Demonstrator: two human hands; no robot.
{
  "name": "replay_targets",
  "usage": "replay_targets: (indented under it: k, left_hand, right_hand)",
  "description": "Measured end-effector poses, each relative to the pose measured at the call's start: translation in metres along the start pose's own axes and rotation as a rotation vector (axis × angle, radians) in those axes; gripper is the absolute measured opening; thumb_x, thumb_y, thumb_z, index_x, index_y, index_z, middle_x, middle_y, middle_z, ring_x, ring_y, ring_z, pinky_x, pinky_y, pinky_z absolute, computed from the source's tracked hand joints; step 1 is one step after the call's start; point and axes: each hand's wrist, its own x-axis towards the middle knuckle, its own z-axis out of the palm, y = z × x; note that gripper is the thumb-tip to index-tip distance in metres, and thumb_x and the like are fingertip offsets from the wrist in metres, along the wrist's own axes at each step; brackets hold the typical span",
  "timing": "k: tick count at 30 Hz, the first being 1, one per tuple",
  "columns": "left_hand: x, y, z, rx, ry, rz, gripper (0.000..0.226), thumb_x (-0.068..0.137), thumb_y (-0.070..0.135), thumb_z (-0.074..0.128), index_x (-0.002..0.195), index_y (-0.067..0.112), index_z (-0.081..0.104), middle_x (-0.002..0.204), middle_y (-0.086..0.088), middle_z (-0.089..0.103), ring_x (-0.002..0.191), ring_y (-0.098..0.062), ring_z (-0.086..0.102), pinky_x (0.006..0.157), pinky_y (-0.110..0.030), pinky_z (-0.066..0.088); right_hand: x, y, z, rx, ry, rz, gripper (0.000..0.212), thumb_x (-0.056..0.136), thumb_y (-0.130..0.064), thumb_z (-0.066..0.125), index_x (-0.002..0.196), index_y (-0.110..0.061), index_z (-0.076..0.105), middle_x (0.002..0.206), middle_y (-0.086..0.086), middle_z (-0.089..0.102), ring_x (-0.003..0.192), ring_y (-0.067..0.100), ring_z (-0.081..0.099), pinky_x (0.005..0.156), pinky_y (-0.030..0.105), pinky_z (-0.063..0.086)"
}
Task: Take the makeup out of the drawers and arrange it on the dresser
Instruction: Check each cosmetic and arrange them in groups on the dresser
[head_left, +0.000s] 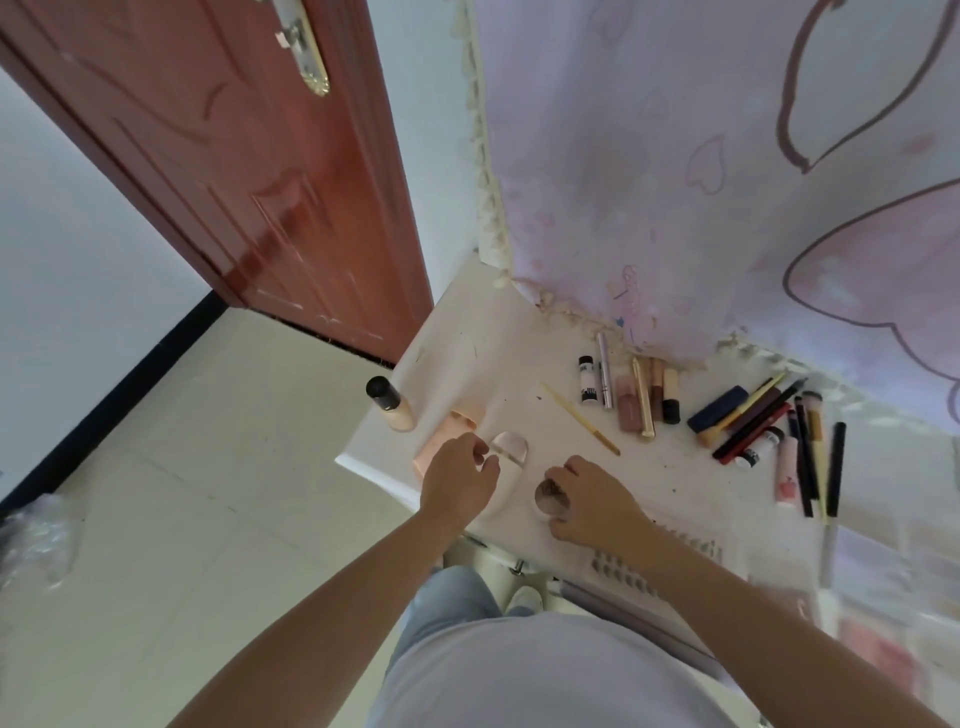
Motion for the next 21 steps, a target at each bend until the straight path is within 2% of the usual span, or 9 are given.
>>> replay_targets:
  k: [2, 5, 7, 8, 10, 12, 13, 18, 21]
  left_hand:
    - [0.001, -0.002, -0.001, -0.002, -0.004, -0.004, 0.021, 0.09, 0.021, 0.049, 0.105, 0.009, 0.057, 0.103, -0.004, 0.061, 0.086, -0.011, 0.047, 0.074, -0.019, 0.034]
    - [0.004, -0.001, -0.002, -0.023, -0.015, -0.002, 0.02, 0.09, 0.019, 0.049, 0.105, 0.008, 0.058, 0.104, -0.005, 0.062, 0.085, -0.011, 0.048, 0.074, -0.018, 0.036]
    - [0.005, 0.004, -0.002, -0.054, -0.037, 0.028, 0.018, 0.092, 0.019, 0.047, 0.102, 0.009, 0.059, 0.103, -0.007, 0.063, 0.084, -0.015, 0.054, 0.074, -0.02, 0.041]
    - [0.006, 0.009, -0.002, -0.071, -0.048, 0.059, 0.018, 0.093, 0.02, 0.046, 0.101, 0.01, 0.058, 0.103, -0.007, 0.063, 0.085, -0.018, 0.057, 0.076, -0.023, 0.045]
    - [0.007, 0.023, -0.003, -0.094, -0.032, 0.167, 0.022, 0.095, 0.023, 0.042, 0.106, 0.013, 0.057, 0.104, -0.005, 0.062, 0.086, -0.017, 0.057, 0.078, -0.023, 0.045]
    - [0.008, 0.041, -0.006, -0.082, 0.062, 0.325, 0.028, 0.096, 0.024, 0.037, 0.114, 0.012, 0.055, 0.108, -0.004, 0.059, 0.09, -0.013, 0.053, 0.076, -0.013, 0.035]
    - [0.008, 0.051, -0.007, -0.072, 0.111, 0.404, 0.031, 0.097, 0.025, 0.035, 0.115, 0.01, 0.055, 0.108, -0.005, 0.058, 0.092, -0.014, 0.053, 0.073, -0.011, 0.033]
    - [0.007, 0.089, -0.011, -0.13, 0.202, 0.572, 0.059, 0.084, 0.045, 0.018, 0.109, 0.006, 0.054, 0.099, 0.001, 0.049, 0.082, -0.01, 0.048, 0.067, -0.014, 0.033]
    - [0.009, 0.101, -0.018, -0.162, 0.239, 0.658, 0.055, 0.086, 0.04, 0.022, 0.115, 0.004, 0.052, 0.102, -0.004, 0.052, 0.08, -0.009, 0.046, 0.065, -0.01, 0.031]
  right_hand:
    - [0.001, 0.002, -0.006, 0.125, 0.019, 0.084, 0.051, 0.074, -0.036, 0.061, 0.117, -0.012, 0.047, 0.113, 0.004, 0.047, 0.103, 0.021, 0.051, 0.078, 0.026, 0.038]
    - [0.006, 0.008, -0.015, 0.126, -0.044, 0.103, 0.051, 0.078, -0.04, 0.057, 0.123, -0.018, 0.046, 0.114, 0.002, 0.048, 0.106, 0.019, 0.05, 0.079, 0.024, 0.035]
    - [0.009, 0.009, -0.026, 0.214, 0.003, 0.128, 0.039, 0.081, -0.038, 0.056, 0.115, -0.017, 0.055, 0.099, 0.0, 0.052, 0.093, 0.016, 0.051, 0.075, 0.022, 0.035]
    - [0.011, 0.007, -0.032, 0.38, 0.055, 0.178, 0.033, 0.084, -0.034, 0.056, 0.109, -0.013, 0.058, 0.088, 0.0, 0.053, 0.082, 0.014, 0.051, 0.07, 0.022, 0.036]
    - [0.013, 0.002, -0.048, 0.955, 0.11, 0.326, 0.026, 0.088, -0.024, 0.053, 0.104, -0.004, 0.059, 0.071, 0.002, 0.053, 0.059, 0.014, 0.051, 0.053, 0.023, 0.037]
    - [0.011, -0.004, -0.064, 1.445, 0.125, 0.348, 0.021, 0.091, -0.019, 0.046, 0.096, -0.001, 0.056, 0.069, 0.008, 0.052, 0.046, 0.014, 0.053, 0.041, 0.021, 0.035]
    - [0.01, -0.007, -0.07, 1.569, 0.124, 0.314, 0.02, 0.091, -0.019, 0.043, 0.092, -0.003, 0.056, 0.07, 0.009, 0.052, 0.044, 0.014, 0.054, 0.038, 0.02, 0.036]
    - [0.001, -0.02, -0.098, 1.712, 0.113, 0.086, 0.026, 0.09, -0.025, 0.039, 0.081, -0.012, 0.059, 0.061, 0.002, 0.058, 0.046, 0.011, 0.052, 0.041, 0.019, 0.038]
    - [-0.002, -0.021, -0.111, 1.662, 0.14, 0.04, 0.028, 0.091, -0.024, 0.037, 0.079, -0.01, 0.058, 0.059, 0.002, 0.056, 0.045, 0.011, 0.051, 0.041, 0.02, 0.038]
